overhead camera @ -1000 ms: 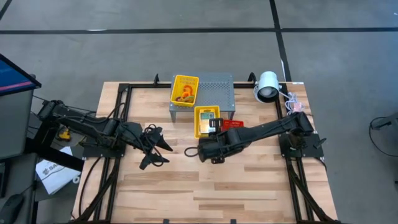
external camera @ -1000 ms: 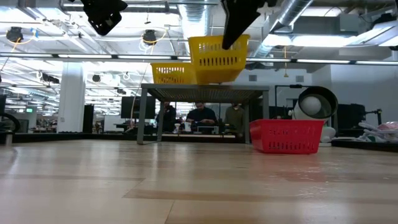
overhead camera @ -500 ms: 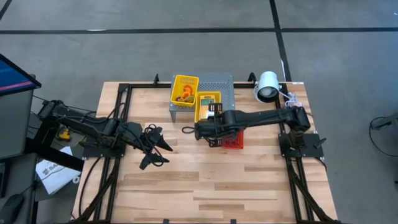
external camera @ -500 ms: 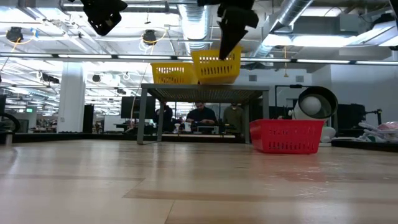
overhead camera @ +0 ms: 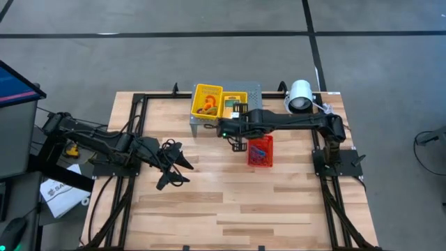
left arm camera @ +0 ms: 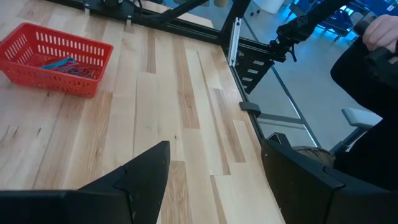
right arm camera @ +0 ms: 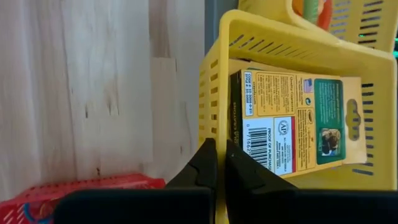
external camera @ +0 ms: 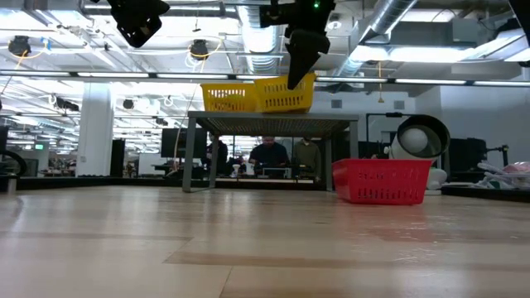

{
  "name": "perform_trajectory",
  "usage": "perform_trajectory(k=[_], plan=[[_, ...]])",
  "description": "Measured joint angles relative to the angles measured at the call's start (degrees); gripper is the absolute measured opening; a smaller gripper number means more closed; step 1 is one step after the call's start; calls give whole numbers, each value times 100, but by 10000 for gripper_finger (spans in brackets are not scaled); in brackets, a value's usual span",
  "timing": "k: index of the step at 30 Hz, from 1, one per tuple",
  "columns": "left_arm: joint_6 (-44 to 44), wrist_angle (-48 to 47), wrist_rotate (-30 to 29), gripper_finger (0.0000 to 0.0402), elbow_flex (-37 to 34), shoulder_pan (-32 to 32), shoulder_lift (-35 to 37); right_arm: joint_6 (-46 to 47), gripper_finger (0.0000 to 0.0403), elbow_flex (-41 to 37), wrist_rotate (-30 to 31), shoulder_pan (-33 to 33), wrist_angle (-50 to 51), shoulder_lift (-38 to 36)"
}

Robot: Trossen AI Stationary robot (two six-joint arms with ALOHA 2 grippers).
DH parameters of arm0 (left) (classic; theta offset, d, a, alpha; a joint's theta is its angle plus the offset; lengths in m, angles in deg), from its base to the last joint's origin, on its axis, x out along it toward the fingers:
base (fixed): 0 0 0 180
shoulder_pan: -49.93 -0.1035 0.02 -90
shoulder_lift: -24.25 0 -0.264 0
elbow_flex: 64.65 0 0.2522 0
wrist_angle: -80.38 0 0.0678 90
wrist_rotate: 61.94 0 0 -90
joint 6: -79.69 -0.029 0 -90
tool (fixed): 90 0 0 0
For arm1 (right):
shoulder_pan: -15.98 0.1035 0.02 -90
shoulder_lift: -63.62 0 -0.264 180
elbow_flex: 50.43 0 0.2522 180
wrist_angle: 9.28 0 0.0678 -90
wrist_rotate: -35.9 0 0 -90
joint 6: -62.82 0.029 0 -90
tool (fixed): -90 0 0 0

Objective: Pick & Place Office Desk Supplies
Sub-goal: Put the yellow bin on the shelf

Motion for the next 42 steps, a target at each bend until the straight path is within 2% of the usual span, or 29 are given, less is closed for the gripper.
perform_trajectory(k=[12, 29, 34, 42], plan=[[0, 1, 1, 250, 0, 1, 0, -489, 0, 2, -599, -429, -353, -15], [109, -1, 1, 250, 1, 0, 2, -548, 12, -11, -485, -813, -346, 9], [109, -3, 2, 250, 2, 1, 2, -662, 3, -11, -515, -791, -354, 5], [109, -3, 2, 250, 2, 1, 2, -873, 12, -11, -563, -748, -393, -13]])
